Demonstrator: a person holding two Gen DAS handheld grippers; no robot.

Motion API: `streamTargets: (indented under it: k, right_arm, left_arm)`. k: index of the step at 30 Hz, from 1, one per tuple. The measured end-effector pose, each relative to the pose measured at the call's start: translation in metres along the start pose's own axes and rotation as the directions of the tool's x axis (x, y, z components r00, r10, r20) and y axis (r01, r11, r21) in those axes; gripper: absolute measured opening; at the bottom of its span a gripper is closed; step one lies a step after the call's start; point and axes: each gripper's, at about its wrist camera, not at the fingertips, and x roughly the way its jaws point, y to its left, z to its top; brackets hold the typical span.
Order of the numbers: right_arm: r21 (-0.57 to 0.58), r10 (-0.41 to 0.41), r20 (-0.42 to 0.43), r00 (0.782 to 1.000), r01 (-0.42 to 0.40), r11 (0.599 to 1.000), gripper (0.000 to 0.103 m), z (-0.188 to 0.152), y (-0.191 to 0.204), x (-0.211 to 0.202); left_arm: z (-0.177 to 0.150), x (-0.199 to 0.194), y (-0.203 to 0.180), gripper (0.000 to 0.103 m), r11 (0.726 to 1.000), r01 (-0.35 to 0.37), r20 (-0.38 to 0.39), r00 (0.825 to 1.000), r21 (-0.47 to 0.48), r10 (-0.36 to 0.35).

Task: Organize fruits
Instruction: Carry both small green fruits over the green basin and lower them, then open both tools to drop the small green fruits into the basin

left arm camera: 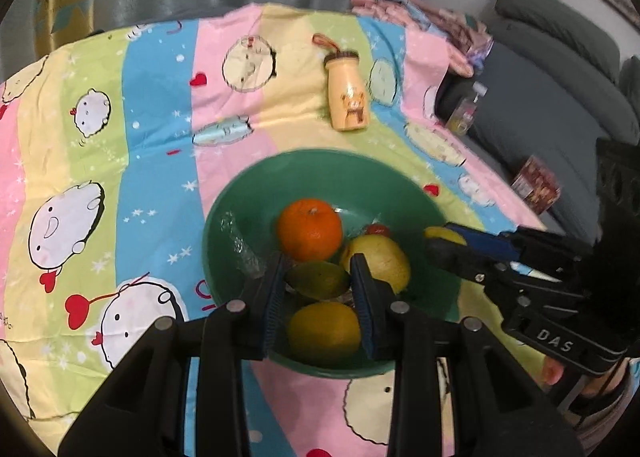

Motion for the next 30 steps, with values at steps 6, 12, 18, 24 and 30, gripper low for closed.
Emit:
streamTargets:
  k: [6,12,18,24,30]
  right_arm:
    - [-0.033,-0.018,-0.035,0.999,0.017,0.999,0.022,-0.001,0.001,0.011]
    - [-0.024,-0.022,-0.057,0.998,0.021,0.999,0.022,0.0,0.001,0.015]
    - [0.006,-0.035,-0.038,0.999,0.036,0.999,0.037,0.006,0.001,0.002]
    - [-0.009,-0.084,-0.014,0.996,0.084,0.996,0.066,0.016,0.009,-0.023]
    - [-0.028,-0.108,-0.016,0.994,0.107,0.994,0.084,0.03,0.018,-0.051]
  left_arm:
    - [-0.002,0.014,-0.005,0.033,1.0,-0.023,-0.034,0.999,0.018,0.024]
    - [-0.001,0.016,-0.006,0.037,0.998,-0.063,-0.044,0.997,0.021,0.063]
    - [0.002,-0.003,-0.007,0.069,0.994,-0.102,-0.007,0.995,0.028,0.102]
    - [0.005,-0.03,-0.006,0.09,0.99,-0.138,0.016,0.99,0.012,0.138]
    - [0.011,-0.06,-0.003,0.103,0.983,-0.181,0.012,0.983,-0.035,0.181]
